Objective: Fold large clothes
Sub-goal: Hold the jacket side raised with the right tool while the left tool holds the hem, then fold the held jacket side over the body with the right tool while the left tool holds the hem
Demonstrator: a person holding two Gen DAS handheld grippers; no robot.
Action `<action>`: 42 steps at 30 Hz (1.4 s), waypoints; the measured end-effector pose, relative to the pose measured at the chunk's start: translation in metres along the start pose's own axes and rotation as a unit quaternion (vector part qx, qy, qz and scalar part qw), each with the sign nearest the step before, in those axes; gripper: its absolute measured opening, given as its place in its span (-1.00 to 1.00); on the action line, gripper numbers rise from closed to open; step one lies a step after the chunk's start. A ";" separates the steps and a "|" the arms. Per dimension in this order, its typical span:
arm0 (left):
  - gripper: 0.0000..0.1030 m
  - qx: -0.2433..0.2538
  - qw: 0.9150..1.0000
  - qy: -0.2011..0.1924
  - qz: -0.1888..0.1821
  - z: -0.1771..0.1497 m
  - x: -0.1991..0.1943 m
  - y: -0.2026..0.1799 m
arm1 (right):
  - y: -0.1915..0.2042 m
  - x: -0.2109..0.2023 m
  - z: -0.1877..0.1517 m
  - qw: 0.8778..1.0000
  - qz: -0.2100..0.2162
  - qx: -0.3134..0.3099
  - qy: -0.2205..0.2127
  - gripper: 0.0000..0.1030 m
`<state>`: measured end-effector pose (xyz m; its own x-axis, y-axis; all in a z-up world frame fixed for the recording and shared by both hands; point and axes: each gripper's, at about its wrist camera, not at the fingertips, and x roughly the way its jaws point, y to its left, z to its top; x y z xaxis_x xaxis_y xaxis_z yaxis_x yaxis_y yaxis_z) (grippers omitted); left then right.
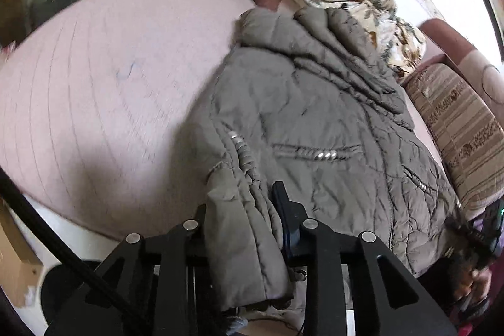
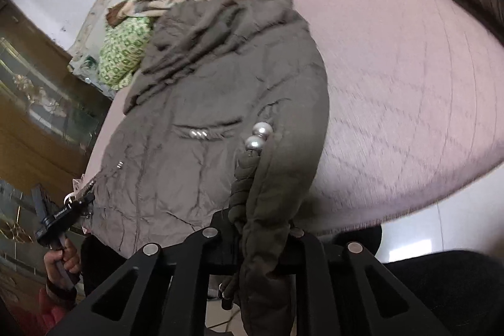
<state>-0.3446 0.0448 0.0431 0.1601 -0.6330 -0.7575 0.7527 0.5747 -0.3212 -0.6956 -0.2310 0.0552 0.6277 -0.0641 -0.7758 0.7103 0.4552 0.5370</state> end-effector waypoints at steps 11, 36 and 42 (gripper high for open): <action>-0.47 0.008 1.000 -0.001 0.015 -0.004 0.008 -0.005 | -0.004 0.001 0.011 0.999 0.028 0.027 0.006 -0.71; -0.23 0.009 0.999 -0.003 0.052 -0.053 0.027 -0.006 | -0.031 0.009 -0.030 0.997 -0.006 0.073 0.026 -0.53; -0.26 0.004 0.999 -0.002 0.049 -0.052 0.027 -0.003 | -0.027 0.003 -0.032 0.998 -0.005 0.068 0.015 -0.55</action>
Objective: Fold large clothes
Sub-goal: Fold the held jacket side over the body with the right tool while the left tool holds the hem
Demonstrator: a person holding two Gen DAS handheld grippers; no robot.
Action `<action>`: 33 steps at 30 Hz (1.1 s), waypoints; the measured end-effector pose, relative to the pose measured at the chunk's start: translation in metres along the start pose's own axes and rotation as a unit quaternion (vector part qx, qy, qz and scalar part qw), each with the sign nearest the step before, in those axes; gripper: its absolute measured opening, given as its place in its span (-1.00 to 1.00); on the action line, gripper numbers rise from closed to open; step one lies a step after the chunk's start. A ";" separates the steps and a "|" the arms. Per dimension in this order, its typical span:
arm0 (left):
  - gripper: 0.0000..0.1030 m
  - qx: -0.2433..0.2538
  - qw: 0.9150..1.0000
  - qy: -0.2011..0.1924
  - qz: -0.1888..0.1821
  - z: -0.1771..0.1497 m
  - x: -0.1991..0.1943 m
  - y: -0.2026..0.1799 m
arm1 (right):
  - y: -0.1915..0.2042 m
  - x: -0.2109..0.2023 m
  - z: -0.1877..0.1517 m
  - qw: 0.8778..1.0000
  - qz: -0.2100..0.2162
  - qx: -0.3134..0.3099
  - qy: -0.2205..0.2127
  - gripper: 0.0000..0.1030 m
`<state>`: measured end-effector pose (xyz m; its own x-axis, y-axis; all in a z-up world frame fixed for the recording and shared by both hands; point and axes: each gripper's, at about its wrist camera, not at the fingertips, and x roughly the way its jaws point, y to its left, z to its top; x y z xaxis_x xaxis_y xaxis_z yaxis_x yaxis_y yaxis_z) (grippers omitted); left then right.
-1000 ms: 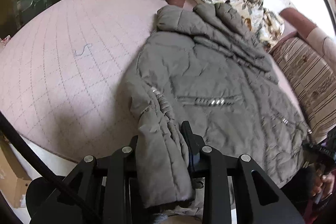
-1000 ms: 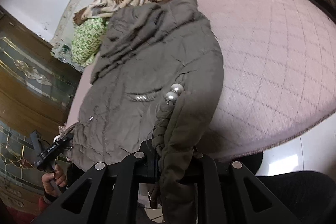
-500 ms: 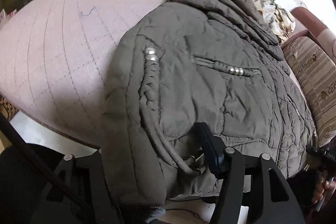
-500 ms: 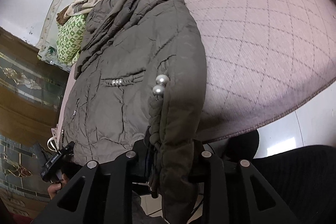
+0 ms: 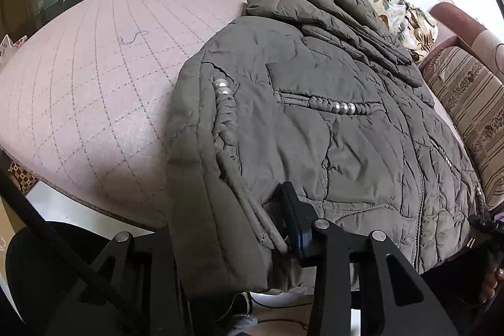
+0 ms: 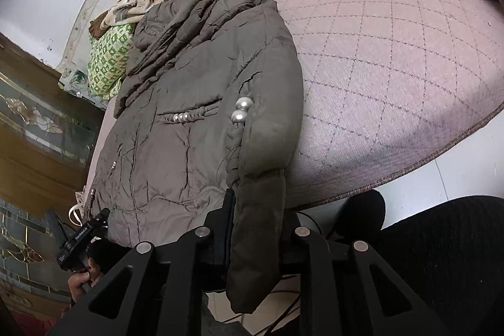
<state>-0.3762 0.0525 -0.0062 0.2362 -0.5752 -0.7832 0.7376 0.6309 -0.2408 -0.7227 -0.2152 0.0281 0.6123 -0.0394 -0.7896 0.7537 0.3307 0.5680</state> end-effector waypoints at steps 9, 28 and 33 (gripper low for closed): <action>-0.47 0.012 1.000 -0.010 0.002 0.002 -0.006 -0.005 | 0.006 -0.005 -0.004 1.000 -0.004 -0.014 -0.020 -0.72; -0.60 0.114 0.989 -0.063 0.073 0.014 -0.029 -0.044 | 0.025 -0.022 0.004 0.996 0.011 -0.066 -0.053 -0.73; -0.60 0.136 0.983 -0.080 0.092 0.017 -0.034 -0.055 | 0.028 -0.022 0.006 0.996 0.009 -0.068 -0.055 -0.73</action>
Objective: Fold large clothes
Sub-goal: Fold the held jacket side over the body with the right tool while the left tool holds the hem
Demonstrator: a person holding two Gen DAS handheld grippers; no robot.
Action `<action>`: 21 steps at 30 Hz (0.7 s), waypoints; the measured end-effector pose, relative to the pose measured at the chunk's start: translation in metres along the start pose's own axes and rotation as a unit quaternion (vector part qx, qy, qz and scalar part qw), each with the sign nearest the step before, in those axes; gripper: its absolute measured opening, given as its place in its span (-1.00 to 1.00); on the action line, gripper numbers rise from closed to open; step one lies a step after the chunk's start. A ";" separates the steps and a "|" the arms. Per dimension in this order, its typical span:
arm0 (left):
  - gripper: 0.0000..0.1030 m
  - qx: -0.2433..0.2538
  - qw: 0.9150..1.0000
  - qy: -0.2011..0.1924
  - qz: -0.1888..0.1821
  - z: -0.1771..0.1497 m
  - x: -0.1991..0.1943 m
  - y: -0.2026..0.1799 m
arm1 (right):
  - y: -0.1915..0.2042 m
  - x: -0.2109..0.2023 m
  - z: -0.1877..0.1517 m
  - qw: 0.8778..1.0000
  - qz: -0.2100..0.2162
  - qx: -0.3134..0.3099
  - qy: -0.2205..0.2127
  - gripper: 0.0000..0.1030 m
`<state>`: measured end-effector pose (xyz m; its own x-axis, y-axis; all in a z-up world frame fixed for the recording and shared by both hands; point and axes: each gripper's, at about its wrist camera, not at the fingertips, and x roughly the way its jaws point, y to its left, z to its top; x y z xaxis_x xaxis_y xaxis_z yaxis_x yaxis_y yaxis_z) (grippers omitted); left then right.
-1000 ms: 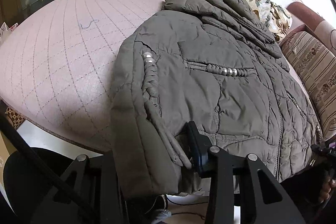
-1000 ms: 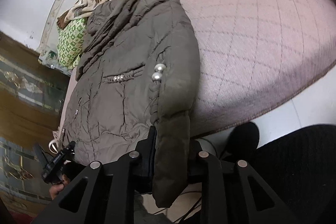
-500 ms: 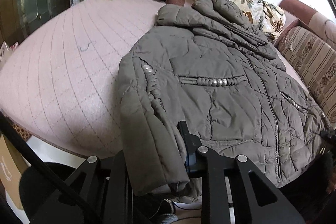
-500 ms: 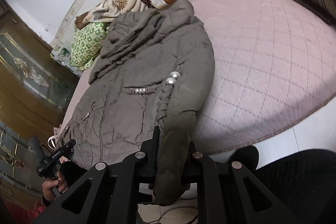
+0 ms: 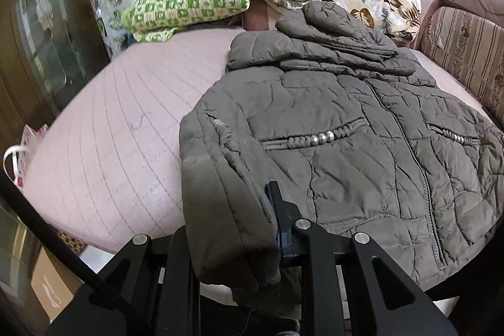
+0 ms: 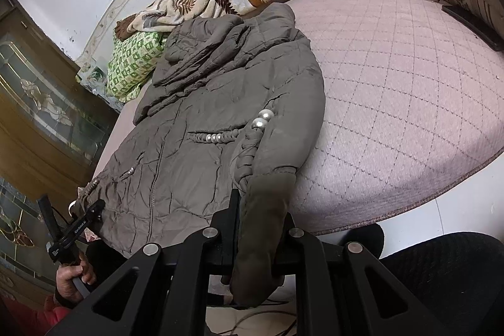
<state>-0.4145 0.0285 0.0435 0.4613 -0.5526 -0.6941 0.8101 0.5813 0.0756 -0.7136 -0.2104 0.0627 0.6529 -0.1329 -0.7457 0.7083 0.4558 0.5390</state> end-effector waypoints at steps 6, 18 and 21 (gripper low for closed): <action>-0.60 0.013 1.000 -0.009 0.010 0.004 -0.004 -0.005 | 0.005 -0.004 0.003 1.000 0.000 -0.008 -0.006 -0.73; -0.60 0.024 0.999 -0.031 0.022 0.014 -0.015 -0.007 | 0.016 -0.017 0.016 0.999 0.008 -0.035 -0.032 -0.73; -0.60 0.024 0.999 -0.040 0.023 0.021 -0.019 -0.006 | 0.020 -0.022 0.023 0.998 0.013 -0.046 -0.042 -0.73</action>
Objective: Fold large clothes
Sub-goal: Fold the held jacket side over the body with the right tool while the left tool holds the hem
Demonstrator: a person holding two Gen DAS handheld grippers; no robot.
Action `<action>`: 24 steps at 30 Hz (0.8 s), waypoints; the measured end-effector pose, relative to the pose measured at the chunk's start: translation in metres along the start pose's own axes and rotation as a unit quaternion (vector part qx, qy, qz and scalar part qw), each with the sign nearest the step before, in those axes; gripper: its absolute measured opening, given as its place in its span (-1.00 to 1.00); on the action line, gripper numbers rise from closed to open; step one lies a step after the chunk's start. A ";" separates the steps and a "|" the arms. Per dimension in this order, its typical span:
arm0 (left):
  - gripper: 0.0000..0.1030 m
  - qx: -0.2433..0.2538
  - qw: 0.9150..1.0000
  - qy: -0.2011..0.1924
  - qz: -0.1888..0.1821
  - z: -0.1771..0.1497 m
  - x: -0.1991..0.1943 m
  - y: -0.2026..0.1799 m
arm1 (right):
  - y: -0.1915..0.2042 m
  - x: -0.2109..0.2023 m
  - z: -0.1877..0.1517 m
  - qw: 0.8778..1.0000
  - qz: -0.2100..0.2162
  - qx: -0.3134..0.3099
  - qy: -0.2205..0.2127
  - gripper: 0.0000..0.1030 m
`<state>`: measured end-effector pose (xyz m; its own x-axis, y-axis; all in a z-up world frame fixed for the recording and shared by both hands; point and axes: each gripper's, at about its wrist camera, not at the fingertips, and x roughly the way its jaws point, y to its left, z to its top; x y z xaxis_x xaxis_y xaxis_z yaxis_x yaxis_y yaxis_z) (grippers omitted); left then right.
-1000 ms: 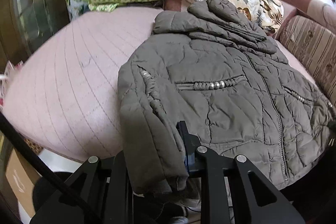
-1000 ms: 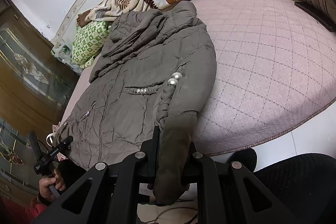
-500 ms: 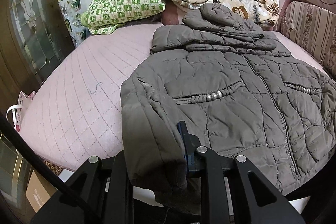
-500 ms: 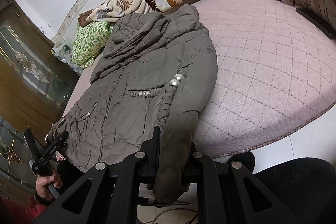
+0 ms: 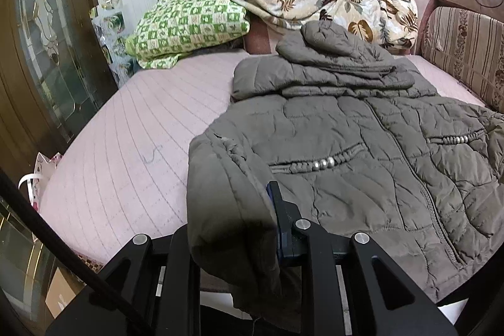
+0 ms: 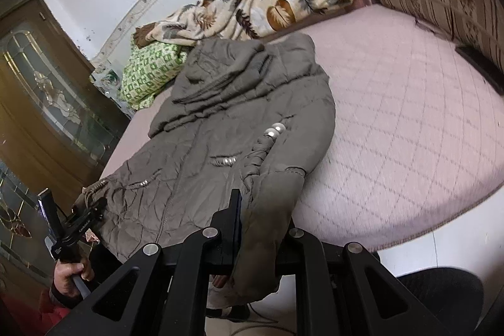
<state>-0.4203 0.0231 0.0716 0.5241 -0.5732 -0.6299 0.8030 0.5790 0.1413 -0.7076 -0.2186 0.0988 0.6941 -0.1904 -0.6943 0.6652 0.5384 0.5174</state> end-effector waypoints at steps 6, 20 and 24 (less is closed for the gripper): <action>-0.60 -0.003 1.000 -0.015 -0.001 0.013 -0.005 0.005 | 0.010 -0.007 0.016 1.000 0.007 -0.010 -0.020 -0.73; -0.60 -0.011 0.999 -0.035 -0.003 0.034 -0.012 0.013 | 0.022 -0.014 0.041 0.998 0.011 -0.031 -0.044 -0.73; -0.60 -0.010 0.999 -0.040 -0.002 0.039 -0.013 0.015 | 0.023 -0.014 0.045 0.998 0.010 -0.033 -0.048 -0.73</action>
<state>-0.4043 0.0165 0.1111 0.5421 -0.6193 -0.5679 0.8000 0.5872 0.1233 -0.6896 -0.2409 0.1427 0.7325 -0.2551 -0.6311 0.6335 0.5948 0.4949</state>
